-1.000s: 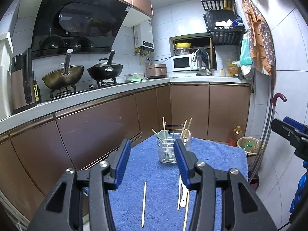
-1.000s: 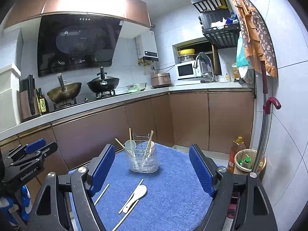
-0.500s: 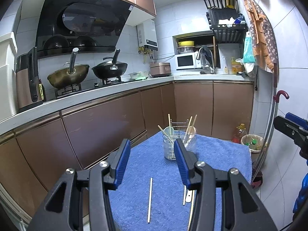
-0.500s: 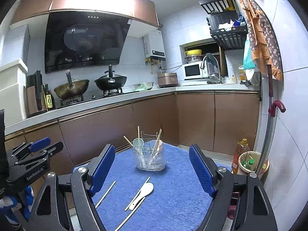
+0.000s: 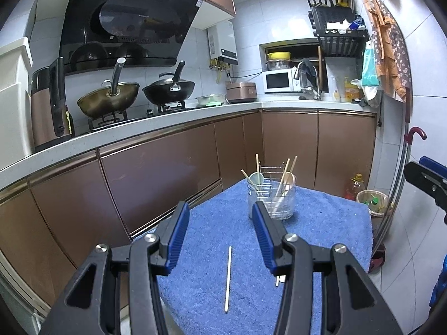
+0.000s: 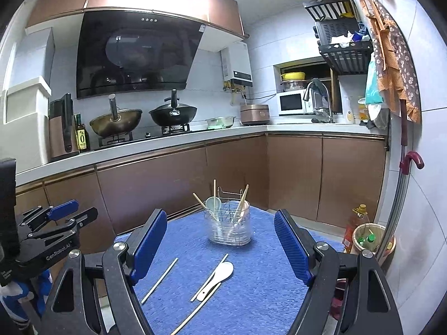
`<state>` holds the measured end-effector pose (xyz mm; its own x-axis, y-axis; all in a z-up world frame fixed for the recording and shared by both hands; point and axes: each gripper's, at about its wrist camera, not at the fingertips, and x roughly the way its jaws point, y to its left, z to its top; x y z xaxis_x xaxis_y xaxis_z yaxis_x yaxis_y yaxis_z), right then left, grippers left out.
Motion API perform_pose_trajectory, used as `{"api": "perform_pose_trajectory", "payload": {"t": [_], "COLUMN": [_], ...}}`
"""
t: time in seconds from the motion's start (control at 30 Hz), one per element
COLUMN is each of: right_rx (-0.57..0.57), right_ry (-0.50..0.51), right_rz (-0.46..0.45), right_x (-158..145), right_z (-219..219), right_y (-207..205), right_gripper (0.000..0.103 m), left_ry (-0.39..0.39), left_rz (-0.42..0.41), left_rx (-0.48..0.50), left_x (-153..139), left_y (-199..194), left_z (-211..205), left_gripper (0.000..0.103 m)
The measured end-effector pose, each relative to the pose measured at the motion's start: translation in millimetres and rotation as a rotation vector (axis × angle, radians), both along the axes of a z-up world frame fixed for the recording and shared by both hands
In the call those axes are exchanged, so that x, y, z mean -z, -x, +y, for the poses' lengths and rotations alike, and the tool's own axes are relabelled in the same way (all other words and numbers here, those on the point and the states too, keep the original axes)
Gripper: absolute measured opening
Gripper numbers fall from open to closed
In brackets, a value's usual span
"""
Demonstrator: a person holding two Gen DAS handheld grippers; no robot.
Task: Organize utensils
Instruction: 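Withdraw both tools from the holder and hold them above the towel, then move the left tool toward a chopstick while the right tool approaches the white spoon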
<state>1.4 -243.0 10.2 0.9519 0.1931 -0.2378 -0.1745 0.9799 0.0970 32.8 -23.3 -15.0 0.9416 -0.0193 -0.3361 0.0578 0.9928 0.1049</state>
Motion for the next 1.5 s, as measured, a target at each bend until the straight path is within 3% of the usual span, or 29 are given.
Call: {"api": "perform_pose_trajectory", "payload": {"t": [0.2, 0.4, 0.7, 1.17, 1.5], "right_rx": [-0.020, -0.035, -0.079, -0.210, -0.275], "right_ry": [-0.006, -0.023, -0.099, -0.333, -0.330], "right_rz": [0.054, 0.191, 0.404, 0.669, 0.734], "right_x": [10, 37, 96, 188, 211], "right_z": [-2, -3, -11, -31, -22], "right_y": [-12, -45, -104, -202, -247], "right_gripper": [0.078, 0.078, 0.073, 0.050, 0.043], "left_ry": [0.045, 0.168, 0.200, 0.224, 0.235], "left_rz": [0.070, 0.283, 0.483, 0.625, 0.703], "left_rx": [0.046, 0.152, 0.164, 0.109, 0.063], "left_x": [8, 37, 99, 155, 181], "left_y": [-15, -61, -122, -190, -223], "left_z": [4, 9, 6, 25, 36], "left_gripper": [0.045, 0.045, 0.045, 0.045, 0.044]}}
